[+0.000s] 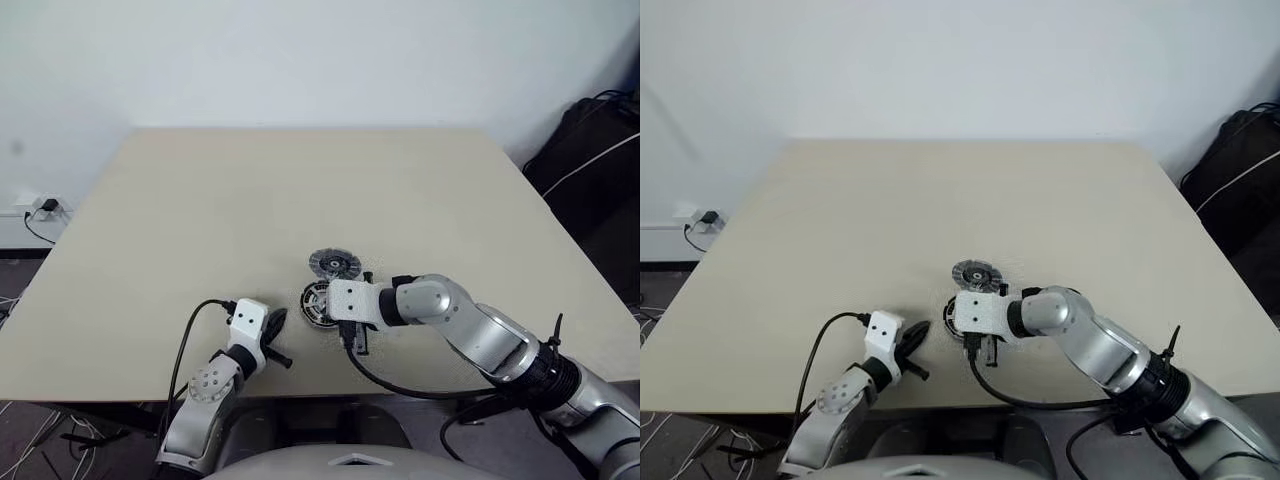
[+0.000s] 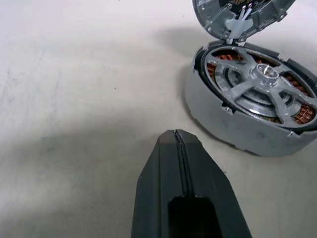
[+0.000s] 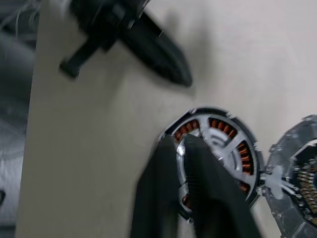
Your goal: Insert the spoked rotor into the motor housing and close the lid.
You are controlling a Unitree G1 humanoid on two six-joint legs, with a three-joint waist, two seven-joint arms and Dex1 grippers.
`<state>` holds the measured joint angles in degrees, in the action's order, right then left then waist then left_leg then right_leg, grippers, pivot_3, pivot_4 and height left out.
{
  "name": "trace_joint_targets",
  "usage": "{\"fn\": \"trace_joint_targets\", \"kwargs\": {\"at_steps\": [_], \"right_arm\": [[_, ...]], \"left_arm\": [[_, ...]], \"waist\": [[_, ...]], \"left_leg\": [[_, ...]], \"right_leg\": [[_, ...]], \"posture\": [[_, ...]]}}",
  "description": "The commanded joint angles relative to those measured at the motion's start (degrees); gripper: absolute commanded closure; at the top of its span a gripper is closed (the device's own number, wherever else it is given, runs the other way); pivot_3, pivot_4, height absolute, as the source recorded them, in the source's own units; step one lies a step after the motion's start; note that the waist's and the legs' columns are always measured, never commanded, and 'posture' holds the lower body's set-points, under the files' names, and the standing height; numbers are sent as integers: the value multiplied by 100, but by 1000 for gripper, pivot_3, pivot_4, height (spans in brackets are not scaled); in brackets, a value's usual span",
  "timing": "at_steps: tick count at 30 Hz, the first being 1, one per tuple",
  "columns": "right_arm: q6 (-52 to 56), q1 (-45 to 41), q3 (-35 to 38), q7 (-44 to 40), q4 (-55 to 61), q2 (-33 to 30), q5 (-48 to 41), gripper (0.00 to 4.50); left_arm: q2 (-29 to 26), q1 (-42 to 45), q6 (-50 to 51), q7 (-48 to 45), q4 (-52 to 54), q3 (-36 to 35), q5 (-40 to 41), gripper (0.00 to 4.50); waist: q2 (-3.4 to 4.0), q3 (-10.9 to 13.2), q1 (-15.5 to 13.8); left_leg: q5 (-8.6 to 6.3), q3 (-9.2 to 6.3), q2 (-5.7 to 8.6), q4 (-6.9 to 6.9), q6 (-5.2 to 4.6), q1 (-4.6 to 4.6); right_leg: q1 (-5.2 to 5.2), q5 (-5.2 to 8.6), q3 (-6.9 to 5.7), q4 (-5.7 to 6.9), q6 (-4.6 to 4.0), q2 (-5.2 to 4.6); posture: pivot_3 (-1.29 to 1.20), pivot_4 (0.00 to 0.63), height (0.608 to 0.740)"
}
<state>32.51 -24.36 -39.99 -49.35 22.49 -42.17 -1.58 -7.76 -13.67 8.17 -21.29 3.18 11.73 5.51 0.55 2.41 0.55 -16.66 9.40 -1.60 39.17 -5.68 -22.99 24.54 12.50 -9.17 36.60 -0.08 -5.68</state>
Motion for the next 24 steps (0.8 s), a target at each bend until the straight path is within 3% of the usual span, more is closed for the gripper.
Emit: {"fn": "trace_joint_targets", "kwargs": {"at_steps": [1, 3, 24], "right_arm": [[-394, -166, -58, -278, -158, -62, 428, 2916], [-537, -214, -134, -415, -317, -71, 662, 2247], [-1641, -352, -66, -1163, -1470, 237, 1861, 2247]], "left_arm": [[39, -8, -102, 17, 85, -22, 43, 4500], [51, -35, -105, 40, 100, -38, 40, 4500], [142, -155, -88, 189, 237, -26, 42, 4500]], "waist": [[0, 0, -3], [0, 0, -3], [0, 0, -6]], "left_leg": [[5, 0, 0, 0, 9, 0], [7, 0, 0, 0, 12, 0], [8, 1, 0, 10, 14, 0]], "right_leg": [[0, 0, 0, 0, 0, 0], [0, 0, 0, -1, 0, 0], [-2, -1, 0, 9, 0, -2]], "posture": [[0, 0, 740], [0, 0, 740], [0, 0, 740]]}}
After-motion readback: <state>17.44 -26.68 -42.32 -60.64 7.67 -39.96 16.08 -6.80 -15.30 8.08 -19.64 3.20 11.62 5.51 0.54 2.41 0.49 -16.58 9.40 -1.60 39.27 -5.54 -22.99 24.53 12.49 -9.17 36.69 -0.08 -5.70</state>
